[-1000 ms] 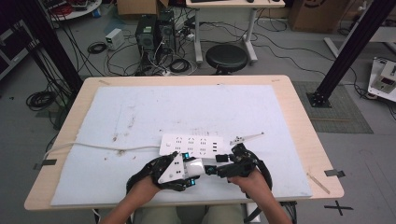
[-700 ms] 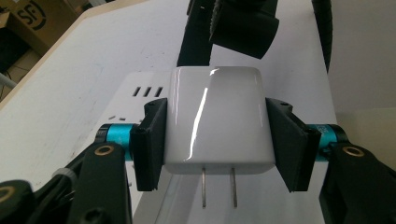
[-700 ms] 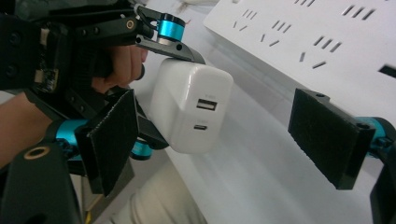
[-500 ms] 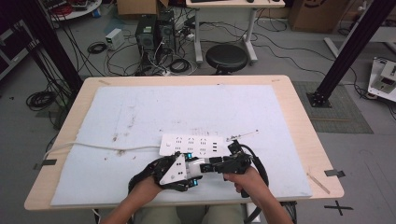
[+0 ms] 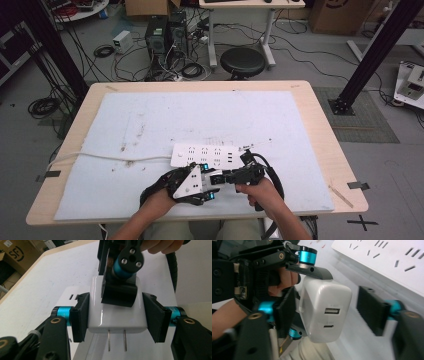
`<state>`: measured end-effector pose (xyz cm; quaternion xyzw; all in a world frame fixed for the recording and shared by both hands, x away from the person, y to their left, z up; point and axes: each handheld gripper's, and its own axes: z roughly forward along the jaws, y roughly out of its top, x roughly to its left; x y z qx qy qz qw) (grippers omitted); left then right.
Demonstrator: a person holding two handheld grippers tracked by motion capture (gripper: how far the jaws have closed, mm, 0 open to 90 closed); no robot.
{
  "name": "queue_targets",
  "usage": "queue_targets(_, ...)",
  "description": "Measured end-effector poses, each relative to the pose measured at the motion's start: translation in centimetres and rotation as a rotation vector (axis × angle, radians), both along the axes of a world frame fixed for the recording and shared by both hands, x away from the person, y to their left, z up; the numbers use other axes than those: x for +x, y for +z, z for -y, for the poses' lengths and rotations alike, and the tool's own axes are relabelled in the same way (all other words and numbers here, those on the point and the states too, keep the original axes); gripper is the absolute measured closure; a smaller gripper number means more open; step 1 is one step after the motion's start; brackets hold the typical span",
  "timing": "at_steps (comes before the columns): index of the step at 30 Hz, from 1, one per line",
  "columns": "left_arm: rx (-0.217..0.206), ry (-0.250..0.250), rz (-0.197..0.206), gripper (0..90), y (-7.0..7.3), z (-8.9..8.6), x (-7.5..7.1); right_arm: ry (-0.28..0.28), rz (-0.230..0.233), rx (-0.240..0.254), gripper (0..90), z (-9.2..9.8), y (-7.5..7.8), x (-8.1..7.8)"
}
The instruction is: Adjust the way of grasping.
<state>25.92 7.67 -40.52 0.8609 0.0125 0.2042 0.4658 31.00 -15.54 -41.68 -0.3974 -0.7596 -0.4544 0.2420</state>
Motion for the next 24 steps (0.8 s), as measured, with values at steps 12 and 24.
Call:
queue_targets(12, 0.012, -0.006, -0.022, 41.8, 0.0, 0.2, 0.3, 0.024, -0.062, 0.042, 61.9, 0.4, 0.0, 0.3)
queue_targets(24, -0.063, 0.077, -0.205, 23.8, -0.2, -2.6, 1.2, -0.023, 0.103, -0.078, 63.6, 2.3, 1.3, 0.3)
